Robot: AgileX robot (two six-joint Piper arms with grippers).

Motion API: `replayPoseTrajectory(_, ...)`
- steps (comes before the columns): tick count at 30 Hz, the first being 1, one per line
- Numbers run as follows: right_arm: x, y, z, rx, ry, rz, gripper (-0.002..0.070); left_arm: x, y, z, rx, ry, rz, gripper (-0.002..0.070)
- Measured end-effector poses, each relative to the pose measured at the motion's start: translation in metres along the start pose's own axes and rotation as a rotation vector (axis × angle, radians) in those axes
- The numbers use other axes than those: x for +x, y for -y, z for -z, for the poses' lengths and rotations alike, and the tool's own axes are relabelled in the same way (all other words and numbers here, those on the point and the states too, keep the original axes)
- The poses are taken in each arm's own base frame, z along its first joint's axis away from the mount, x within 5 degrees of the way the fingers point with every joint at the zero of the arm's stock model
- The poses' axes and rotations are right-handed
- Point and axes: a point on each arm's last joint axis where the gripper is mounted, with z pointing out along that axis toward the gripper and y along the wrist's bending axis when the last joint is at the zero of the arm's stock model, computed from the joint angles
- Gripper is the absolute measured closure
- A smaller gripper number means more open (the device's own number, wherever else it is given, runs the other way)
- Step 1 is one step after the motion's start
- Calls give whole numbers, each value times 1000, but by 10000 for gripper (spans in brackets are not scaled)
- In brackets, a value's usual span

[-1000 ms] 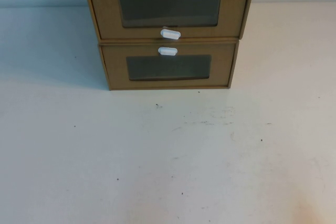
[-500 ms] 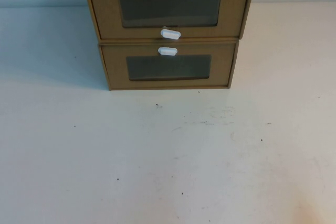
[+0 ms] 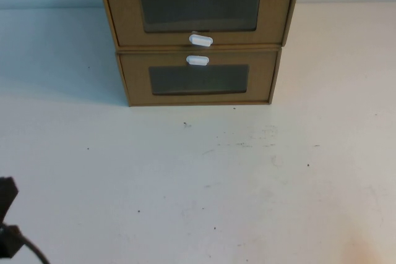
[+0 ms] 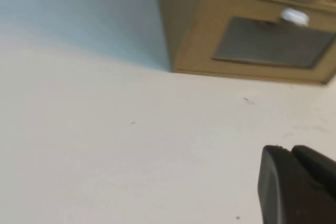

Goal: Open the shoe box
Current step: 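Pull the top drawer of the cardboard box fully open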

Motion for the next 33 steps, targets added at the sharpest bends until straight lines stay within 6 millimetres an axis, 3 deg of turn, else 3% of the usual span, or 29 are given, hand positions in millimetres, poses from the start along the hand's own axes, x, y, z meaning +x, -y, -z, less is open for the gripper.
replayPoseTrajectory(10,0,0,0,0,0,0,690,-88,52,-46,136,-178,-300,679)
replayPoseTrajectory(14,0,0,0,0,0,0,689,-123,73,-74,176,-263,-375,679)
replayPoseTrajectory(21,0,0,0,0,0,0,690,-194,116,-111,339,-252,-466,679)
replayPoseTrajectory(28,0,0,0,0,0,0,690,-235,144,-161,431,-278,-530,679)
replayPoseTrajectory(33,0,0,0,0,0,0,690,-251,156,-200,447,-247,-553,679)
